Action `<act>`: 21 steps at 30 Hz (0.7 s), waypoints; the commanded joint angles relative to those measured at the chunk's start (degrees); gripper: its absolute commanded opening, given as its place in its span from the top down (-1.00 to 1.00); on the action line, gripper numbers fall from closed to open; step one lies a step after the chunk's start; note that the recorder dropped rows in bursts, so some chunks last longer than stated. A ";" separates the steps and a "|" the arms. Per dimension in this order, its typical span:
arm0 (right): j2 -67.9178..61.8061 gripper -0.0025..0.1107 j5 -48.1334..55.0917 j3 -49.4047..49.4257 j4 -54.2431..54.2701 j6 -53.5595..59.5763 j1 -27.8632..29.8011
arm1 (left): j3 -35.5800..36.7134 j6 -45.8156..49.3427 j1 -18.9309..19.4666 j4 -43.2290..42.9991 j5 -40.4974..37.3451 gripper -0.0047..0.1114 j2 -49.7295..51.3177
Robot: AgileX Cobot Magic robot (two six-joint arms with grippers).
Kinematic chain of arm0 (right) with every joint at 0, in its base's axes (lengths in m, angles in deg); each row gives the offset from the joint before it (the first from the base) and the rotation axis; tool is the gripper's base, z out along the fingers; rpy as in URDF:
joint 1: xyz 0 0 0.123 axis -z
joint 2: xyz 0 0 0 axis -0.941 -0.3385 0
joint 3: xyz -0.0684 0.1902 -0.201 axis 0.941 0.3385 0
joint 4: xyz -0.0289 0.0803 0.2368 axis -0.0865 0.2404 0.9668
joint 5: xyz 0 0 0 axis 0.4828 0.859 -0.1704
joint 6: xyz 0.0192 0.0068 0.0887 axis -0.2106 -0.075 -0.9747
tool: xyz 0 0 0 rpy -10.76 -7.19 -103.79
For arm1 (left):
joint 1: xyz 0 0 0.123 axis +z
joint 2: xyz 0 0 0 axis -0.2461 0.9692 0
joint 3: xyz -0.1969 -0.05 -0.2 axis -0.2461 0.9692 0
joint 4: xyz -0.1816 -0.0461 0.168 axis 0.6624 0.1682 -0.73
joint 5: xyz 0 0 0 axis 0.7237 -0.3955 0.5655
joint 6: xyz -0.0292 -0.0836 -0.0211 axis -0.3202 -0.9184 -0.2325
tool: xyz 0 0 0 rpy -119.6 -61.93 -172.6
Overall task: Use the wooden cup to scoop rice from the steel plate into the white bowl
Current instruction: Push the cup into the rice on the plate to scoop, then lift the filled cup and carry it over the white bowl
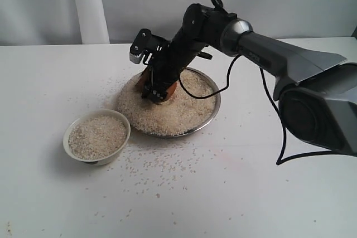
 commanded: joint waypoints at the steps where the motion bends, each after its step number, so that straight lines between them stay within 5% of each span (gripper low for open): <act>1: 2.66 0.96 0.26 0.14 1.64 0.68 0.06 | 0.11 -0.14 -0.26 0.11 0.17 0.92 0.01; 21: 12.21 0.96 4.54 0.14 8.76 4.75 -1.23 | 0.11 -0.14 -0.26 0.11 0.17 0.92 0.01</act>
